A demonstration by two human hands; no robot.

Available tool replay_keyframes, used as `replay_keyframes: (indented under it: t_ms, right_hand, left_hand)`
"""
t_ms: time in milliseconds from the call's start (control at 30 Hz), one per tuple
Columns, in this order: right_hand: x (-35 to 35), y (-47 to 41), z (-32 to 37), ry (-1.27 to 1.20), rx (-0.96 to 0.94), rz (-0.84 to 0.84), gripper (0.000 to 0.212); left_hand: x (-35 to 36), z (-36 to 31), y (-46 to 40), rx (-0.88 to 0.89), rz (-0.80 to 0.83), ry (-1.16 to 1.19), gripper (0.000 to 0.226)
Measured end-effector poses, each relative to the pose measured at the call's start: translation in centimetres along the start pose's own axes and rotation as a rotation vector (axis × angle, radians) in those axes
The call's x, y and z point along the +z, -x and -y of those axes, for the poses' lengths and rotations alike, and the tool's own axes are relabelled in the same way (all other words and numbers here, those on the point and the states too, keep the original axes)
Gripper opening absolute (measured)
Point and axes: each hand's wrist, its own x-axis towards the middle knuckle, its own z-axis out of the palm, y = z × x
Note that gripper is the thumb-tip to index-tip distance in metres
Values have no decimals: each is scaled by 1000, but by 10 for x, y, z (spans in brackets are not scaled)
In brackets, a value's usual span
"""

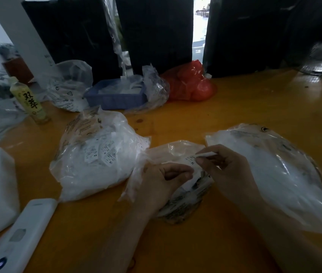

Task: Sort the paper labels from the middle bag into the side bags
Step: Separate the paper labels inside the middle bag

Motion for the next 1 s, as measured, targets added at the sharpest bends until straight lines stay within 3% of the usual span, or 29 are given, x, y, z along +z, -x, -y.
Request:
replay_keyframes:
  t_ms: [567,1000]
  right_hand:
    - [3,2,-5,12,-8,44,13]
    - [-3,-1,-7,45,43,-20,8]
  left_hand:
    - [1,0,1,11,11,-15,14]
    - [2,4,-2,-79,20,312,25]
